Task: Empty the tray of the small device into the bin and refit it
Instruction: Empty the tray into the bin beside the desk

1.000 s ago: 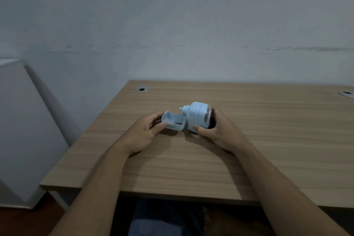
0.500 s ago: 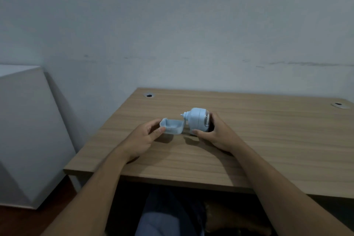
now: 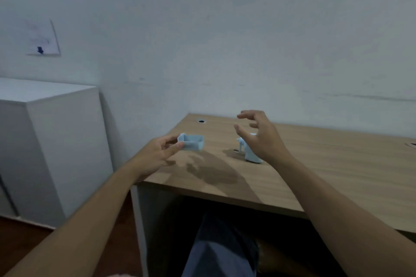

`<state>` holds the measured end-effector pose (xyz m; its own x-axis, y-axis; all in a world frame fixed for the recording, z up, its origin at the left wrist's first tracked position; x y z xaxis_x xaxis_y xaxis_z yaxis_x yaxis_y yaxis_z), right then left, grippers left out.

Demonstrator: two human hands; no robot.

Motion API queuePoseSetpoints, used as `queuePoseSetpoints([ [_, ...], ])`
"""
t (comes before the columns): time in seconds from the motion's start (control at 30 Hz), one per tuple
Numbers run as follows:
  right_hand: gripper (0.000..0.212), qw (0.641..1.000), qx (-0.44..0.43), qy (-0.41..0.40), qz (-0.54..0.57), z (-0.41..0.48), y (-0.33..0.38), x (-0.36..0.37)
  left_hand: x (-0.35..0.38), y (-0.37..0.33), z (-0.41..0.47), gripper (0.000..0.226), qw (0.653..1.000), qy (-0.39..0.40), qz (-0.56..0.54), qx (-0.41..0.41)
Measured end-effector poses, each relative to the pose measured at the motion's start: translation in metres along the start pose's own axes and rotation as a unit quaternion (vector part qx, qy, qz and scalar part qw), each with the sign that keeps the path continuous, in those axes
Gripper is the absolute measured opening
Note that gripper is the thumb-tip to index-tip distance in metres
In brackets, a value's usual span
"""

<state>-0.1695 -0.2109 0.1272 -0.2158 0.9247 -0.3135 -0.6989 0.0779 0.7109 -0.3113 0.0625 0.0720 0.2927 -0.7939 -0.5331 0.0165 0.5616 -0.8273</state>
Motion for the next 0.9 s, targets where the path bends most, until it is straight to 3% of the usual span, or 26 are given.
queuePoseSetpoints([
  [0.1, 0.034, 0.996, 0.021, 0.076, 0.040, 0.001, 0.031, 0.041, -0.032, -0.006, -0.019, 0.055, 1.000, -0.020, 0.002, 0.004],
  [0.23, 0.065, 0.978, 0.058, 0.192, 0.059, -0.004, 0.062, 0.110, -0.072, 0.000, -0.036, 0.055, 0.998, -0.052, 0.025, -0.006],
  [0.33, 0.082, 0.965, 0.070, 0.236, 0.084, -0.008, 0.077, 0.160, -0.095, 0.012, -0.051, 0.054, 0.997, -0.068, 0.047, -0.013],
  [0.63, 0.051, 0.951, 0.058, 0.285, 0.106, -0.027, 0.097, 0.287, -0.169, 0.084, -0.112, 0.050, 0.990, -0.118, 0.051, -0.065],
  [0.9, 0.048, 0.916, 0.100, 0.351, 0.165, -0.078, 0.071, 0.388, -0.188, 0.175, -0.168, 0.050, 0.981, -0.144, 0.026, -0.131],
])
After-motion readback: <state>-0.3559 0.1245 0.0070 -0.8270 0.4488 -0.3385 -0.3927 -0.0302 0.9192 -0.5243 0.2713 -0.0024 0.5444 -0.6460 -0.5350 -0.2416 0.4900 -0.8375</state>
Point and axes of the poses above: each hand's wrist, its own z-axis towards the middle knuckle, its own x-axis out of the palm, y = z × x, the point moved 6 cm from there along z, towards the middle knuckle, and after that the axes turned 15 degrees about z, right-handed, at the moved point
